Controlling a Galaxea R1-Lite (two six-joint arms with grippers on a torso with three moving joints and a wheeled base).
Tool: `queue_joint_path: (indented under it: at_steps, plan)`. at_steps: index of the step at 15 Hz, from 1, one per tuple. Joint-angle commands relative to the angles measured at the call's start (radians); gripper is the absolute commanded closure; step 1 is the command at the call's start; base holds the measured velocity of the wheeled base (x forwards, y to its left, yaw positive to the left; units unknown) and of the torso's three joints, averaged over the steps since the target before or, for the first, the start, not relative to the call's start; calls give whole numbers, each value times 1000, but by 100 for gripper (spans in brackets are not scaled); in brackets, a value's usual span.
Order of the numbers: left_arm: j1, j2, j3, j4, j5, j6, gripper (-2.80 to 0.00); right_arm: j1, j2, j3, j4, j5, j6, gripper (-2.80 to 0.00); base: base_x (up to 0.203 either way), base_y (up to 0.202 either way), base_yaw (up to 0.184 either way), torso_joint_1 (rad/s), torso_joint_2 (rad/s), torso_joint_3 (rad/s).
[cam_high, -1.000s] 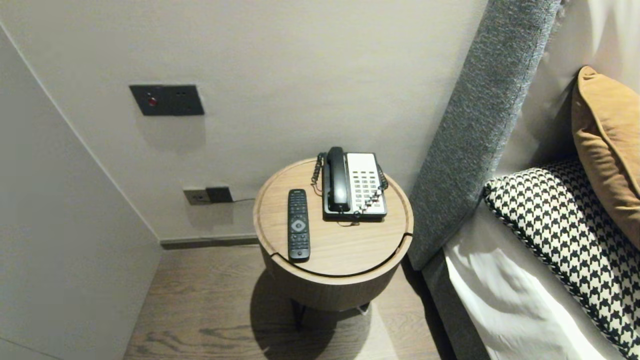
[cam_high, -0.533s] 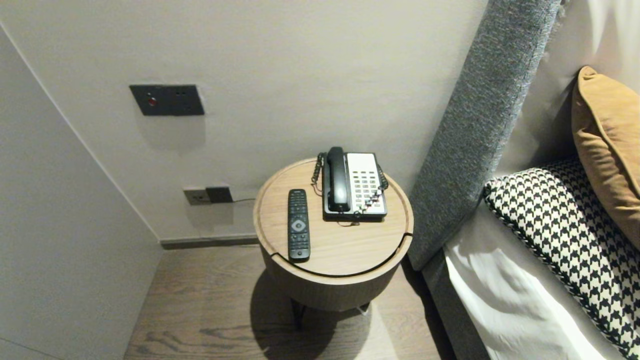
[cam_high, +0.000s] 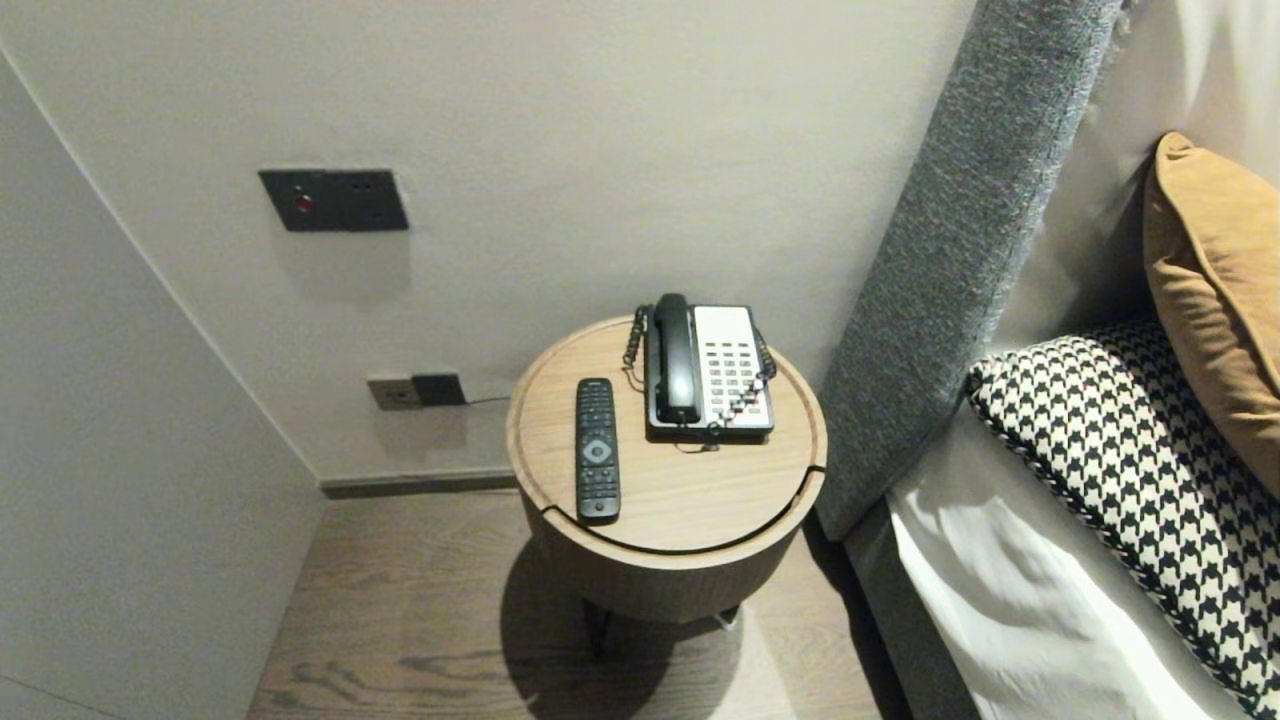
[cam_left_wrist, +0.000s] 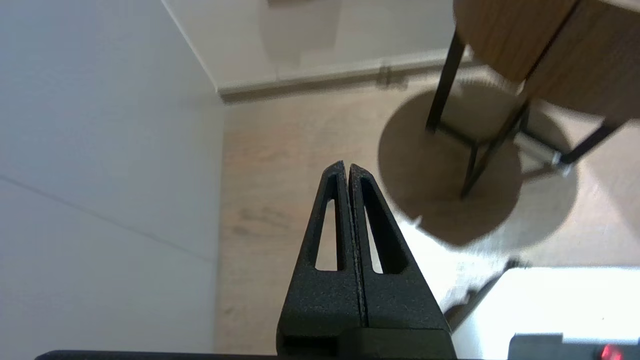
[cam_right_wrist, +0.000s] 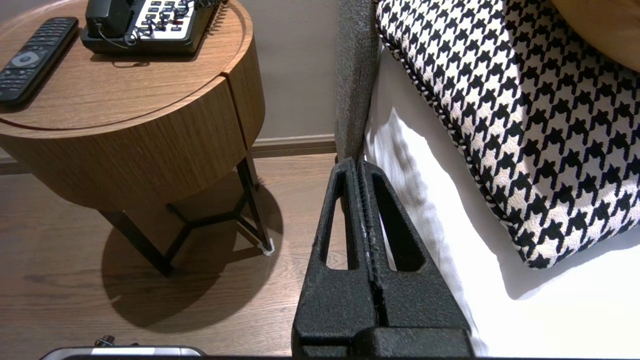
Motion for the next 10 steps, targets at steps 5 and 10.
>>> queue_joint_path:
  at_steps: [5, 10]
  plan:
    - [2, 6, 2, 40, 12, -1, 0, 0, 0, 2, 0, 0, 1, 0, 0, 0, 0, 0, 0, 0]
    - [2, 7, 1, 32, 49, -129, 0, 0, 0, 2, 0, 0, 0, 0, 0, 0, 0, 0, 0, 0]
